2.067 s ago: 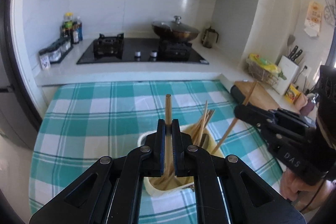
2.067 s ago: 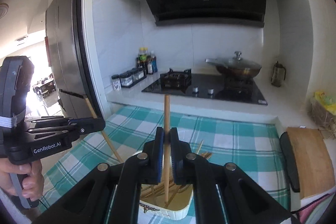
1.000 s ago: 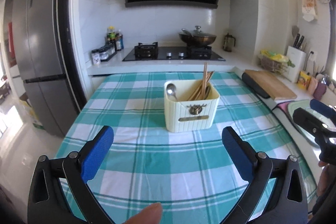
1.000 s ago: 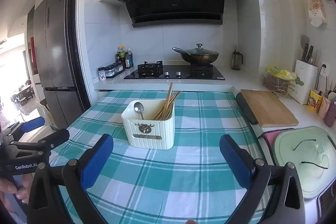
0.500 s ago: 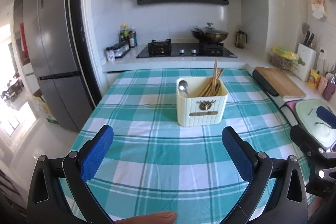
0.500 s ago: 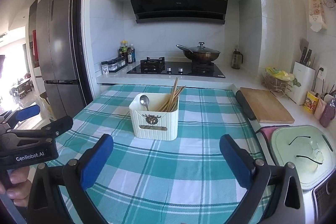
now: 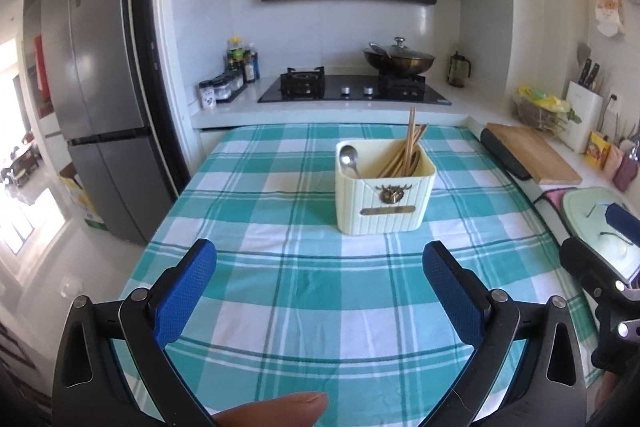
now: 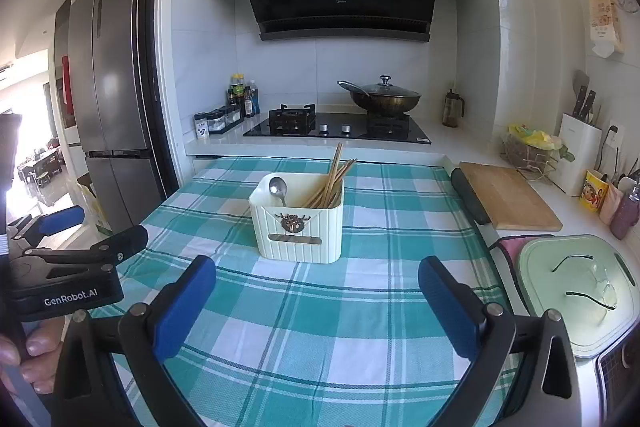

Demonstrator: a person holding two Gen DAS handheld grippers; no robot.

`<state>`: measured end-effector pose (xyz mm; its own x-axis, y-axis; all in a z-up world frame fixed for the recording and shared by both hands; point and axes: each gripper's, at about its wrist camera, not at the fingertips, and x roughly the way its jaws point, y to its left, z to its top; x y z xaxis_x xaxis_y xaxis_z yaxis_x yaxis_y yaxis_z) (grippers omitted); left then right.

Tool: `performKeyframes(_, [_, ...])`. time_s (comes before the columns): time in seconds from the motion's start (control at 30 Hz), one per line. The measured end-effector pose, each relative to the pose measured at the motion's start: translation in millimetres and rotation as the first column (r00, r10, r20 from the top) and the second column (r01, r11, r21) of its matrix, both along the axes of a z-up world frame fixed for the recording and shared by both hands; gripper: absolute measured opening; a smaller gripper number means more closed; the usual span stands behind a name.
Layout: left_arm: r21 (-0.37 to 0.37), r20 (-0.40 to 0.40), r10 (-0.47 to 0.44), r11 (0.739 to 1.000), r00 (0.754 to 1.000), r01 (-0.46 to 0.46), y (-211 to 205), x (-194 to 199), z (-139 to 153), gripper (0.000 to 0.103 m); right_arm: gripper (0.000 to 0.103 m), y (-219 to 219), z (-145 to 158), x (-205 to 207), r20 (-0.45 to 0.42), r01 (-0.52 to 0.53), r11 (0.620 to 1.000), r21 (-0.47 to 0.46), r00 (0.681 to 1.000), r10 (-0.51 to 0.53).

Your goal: Organize utensils

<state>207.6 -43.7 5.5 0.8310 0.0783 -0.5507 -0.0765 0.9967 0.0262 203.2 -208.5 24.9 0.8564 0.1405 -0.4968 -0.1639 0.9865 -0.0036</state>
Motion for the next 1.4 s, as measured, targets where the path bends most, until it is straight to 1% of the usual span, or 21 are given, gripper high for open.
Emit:
performKeyframes(0.53, [-0.008, -0.014, -0.008, 1.000, 1.000, 0.008, 2.4, 4.4, -4.6, 0.103, 0.103, 3.7, -1.5, 3.5, -0.013, -0.007, 1.000, -0.010, 1.000, 0.007])
performKeyframes(1.4, [-0.013, -0.012, -0.010, 1.000, 1.000, 0.010, 3.5, 3.1, -5.0, 0.103, 0.103, 7.9, -2.7, 4.0, -0.013, -0.017, 1.000, -0.018, 1.000, 0.017])
